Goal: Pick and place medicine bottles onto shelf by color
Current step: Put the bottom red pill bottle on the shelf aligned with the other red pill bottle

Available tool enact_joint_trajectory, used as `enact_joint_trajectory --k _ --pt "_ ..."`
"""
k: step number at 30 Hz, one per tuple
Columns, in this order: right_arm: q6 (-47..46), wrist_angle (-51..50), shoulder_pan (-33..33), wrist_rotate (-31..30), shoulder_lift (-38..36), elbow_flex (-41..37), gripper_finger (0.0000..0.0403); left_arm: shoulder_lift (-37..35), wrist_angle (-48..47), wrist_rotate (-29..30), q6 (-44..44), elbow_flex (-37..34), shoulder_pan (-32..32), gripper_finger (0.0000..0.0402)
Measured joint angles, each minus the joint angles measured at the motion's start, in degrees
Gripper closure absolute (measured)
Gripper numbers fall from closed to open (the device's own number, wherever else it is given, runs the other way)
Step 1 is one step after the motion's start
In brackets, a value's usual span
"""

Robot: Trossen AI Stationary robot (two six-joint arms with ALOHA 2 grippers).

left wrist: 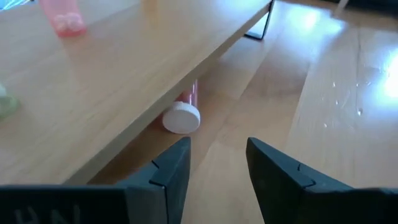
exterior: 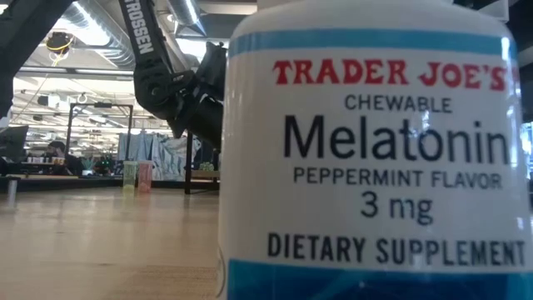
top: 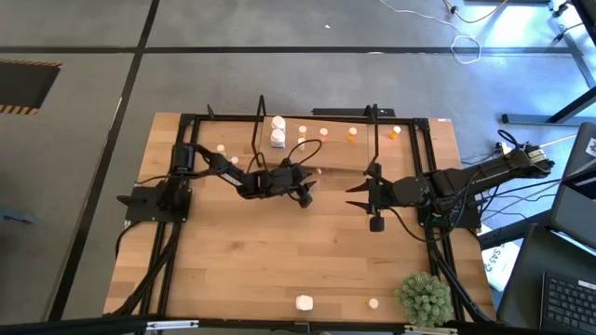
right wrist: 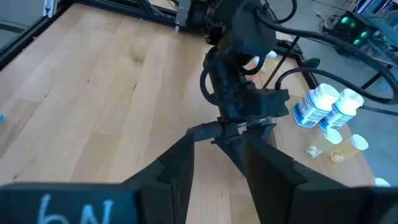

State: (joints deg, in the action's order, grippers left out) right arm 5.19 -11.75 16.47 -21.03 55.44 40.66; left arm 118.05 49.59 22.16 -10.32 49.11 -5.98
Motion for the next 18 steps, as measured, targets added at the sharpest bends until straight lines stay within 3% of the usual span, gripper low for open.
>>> enact_joint_trajectory --k 11,18 --pt "4.27 -3.41 -0.17 -0.49 -0.02 0.0 0.0267 4.2 3.0 5.99 2.23 1.37 2.32 0.025" --pt "5.99 -8.03 -0.17 -0.48 -0.02 0.0 0.0267 4.2 3.71 6.23 3.43 1.37 1.84 0.025"
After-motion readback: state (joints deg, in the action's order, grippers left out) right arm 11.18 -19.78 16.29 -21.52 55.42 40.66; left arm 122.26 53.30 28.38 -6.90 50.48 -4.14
